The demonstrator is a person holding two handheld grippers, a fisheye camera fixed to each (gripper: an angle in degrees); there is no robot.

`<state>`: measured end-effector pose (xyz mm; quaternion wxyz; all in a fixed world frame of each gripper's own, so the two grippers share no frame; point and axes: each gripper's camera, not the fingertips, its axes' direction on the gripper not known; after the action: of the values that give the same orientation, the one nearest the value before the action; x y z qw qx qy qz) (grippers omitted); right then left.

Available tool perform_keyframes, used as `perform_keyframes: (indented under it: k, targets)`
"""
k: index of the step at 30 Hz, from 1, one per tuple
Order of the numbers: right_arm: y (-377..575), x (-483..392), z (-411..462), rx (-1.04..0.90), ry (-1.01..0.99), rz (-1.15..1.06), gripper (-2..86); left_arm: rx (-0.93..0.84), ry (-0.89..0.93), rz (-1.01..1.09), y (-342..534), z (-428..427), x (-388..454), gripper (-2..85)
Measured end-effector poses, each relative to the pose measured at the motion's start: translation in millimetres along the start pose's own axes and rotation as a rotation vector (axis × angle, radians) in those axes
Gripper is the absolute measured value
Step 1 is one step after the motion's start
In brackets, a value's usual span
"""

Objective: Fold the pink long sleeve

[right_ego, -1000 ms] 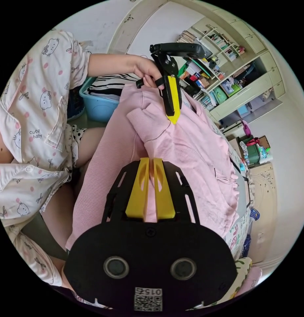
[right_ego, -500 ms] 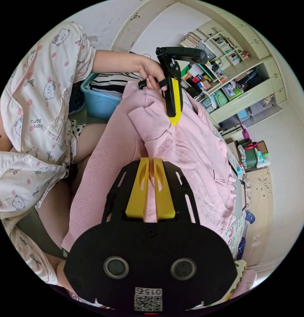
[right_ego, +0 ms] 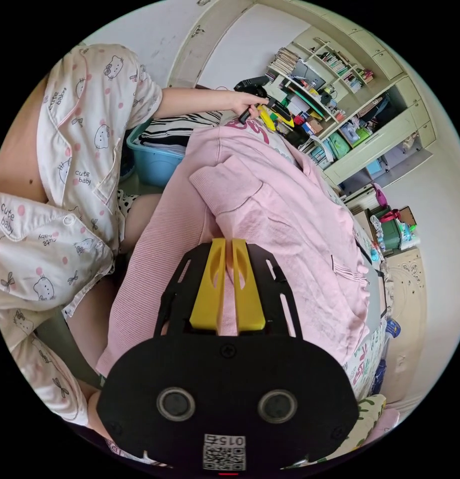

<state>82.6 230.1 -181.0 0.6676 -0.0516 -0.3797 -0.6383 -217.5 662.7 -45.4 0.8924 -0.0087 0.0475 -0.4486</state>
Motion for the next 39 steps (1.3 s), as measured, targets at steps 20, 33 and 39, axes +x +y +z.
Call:
perform_keyframes:
  k: [20,33,39]
  targets:
    - [-1.2,73.5,-64.7,0.181,0.062,0.38,4.2,0.327,0.03,1.565,183.0,15.3,440.2,0.2]
    - [-119.7,228.5,-37.0,0.237,0.162,0.578,11.8,0.219,0.001,2.086,339.5,57.1,521.1,0.4]
    - [-243.9,347.7,77.1,0.079,0.051,0.689,14.5,0.27,0.006,2.051,317.9,53.3,533.5,0.5]
